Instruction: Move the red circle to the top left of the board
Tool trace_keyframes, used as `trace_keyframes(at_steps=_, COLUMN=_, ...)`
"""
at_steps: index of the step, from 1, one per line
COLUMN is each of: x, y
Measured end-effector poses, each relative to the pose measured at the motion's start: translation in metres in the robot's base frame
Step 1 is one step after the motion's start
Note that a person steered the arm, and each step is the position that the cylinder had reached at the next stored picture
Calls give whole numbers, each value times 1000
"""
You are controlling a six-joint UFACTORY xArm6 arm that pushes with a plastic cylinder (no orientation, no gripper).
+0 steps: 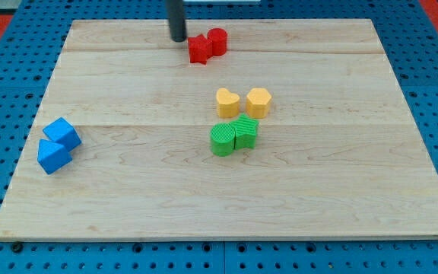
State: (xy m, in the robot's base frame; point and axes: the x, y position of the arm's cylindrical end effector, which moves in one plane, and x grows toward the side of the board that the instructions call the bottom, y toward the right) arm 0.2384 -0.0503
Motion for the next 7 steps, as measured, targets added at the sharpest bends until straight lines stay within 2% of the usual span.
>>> trace_keyframes(at_steps=2, x=-22, y=83)
trace_keyframes(at_steps=3, x=-16, y=146)
trace_keyframes(at_steps=4, x=14, y=173)
trace_keyframes(at_steps=7, x=15, y=5)
